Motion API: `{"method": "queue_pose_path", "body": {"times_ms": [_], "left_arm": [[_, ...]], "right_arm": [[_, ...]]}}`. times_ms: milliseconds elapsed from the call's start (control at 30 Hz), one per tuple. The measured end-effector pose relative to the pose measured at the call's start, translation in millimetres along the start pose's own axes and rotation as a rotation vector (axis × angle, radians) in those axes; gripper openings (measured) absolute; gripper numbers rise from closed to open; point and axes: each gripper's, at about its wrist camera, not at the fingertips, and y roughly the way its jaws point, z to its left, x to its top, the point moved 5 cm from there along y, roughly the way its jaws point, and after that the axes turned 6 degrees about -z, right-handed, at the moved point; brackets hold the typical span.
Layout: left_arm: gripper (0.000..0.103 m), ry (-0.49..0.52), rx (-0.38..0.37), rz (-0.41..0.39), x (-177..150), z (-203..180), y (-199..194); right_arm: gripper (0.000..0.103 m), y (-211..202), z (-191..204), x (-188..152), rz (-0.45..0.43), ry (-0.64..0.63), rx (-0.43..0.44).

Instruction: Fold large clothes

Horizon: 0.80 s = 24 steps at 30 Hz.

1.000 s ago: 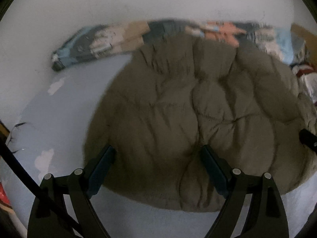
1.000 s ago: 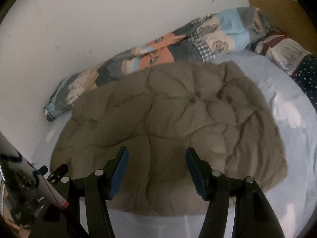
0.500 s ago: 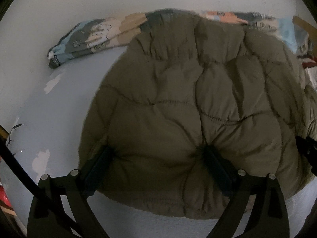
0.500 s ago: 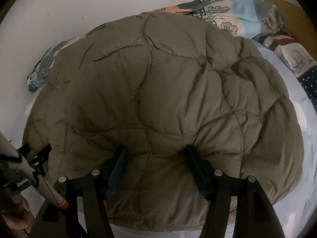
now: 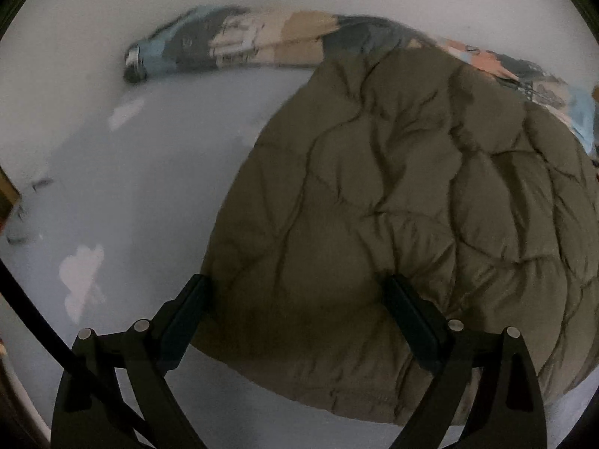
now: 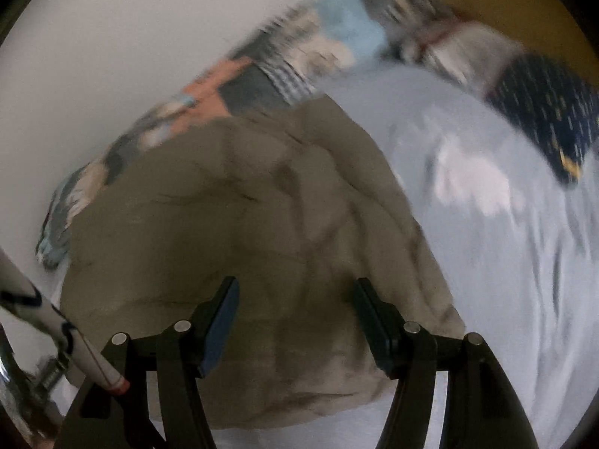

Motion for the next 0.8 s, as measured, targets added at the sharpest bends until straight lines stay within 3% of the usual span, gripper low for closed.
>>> {"method": "queue_pose_path", "body": {"times_ms": [67,200,300,367,433,533,633,800], "left_arm": [[0.096,0.002,0.001,0.011,1,2,2],[0.097,0.043,0.049,-0.022,1,-3,-4],[0.096,0.105,0.089,-0.131,7,-19,-29],[0.096,0.175,0.070,-0.239,10,-40,-52],[0.096,0.241,0.024,-0.284,4,-61,-63],[0.096,0.348,-0.040,-0.273,-13,-93,-64],[0.096,0.440,-0.004,-0.266,-26,-109,-56],[0.096,0.382,-0.051,-0.171,-29,-100,-43]], "right_arm": [[0.068,15,-10,-9,0.073,0.049,0.015],[0.069,17,-10,-14,0.096,0.044,0.009],[0.069,14,-9,-14,0.087,0.040,-0.012],[0.069,3,0,-8,0.037,0.012,-0.038],[0.069,-10,20,-6,-0.022,-0.037,-0.017],[0.069,-19,59,-11,-0.054,-0.158,0.067],[0.069,-19,85,-26,-0.036,-0.231,0.116],[0.075,9,94,-48,0.040,-0.318,0.049]]}}
